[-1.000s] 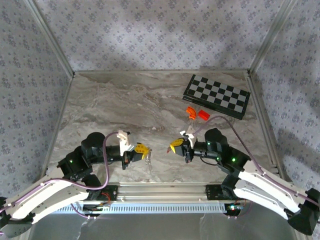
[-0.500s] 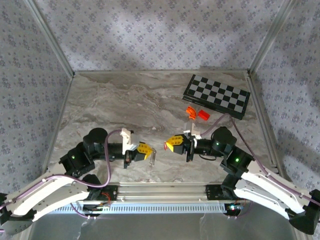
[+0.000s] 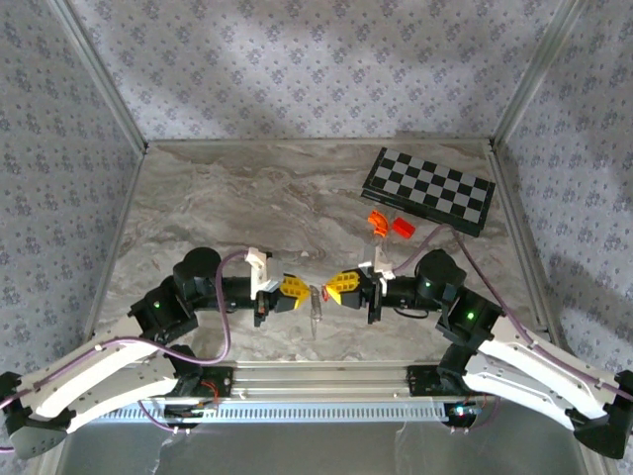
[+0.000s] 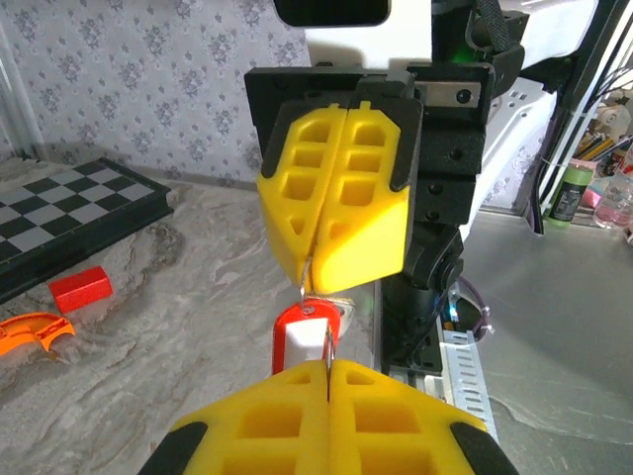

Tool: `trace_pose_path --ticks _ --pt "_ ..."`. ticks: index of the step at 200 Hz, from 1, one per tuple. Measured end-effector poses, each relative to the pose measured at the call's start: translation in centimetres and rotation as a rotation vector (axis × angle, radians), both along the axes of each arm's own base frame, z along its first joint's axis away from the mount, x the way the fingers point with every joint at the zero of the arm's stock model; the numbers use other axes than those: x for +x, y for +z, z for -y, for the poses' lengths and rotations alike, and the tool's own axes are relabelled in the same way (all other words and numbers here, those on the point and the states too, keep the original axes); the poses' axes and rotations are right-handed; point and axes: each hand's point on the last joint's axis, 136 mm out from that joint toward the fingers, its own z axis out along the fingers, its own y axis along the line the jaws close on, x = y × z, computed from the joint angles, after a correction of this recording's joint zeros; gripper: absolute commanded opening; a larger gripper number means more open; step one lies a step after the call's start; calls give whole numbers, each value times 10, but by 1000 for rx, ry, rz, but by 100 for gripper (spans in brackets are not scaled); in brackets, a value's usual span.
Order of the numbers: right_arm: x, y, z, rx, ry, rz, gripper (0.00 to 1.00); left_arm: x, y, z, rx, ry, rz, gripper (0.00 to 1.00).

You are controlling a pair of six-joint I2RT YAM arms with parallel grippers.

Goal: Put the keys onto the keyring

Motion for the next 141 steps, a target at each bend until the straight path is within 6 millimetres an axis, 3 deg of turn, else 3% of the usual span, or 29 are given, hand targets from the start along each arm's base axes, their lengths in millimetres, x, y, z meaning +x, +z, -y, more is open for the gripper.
trace_pose_path --ticks 62,141 --pt "-12 15 4 42 -9 65 0 6 3 2 -14 25 3 0" --pt "-9 16 0 37 -72 121 0 7 1 3 -16 36 -5 0"
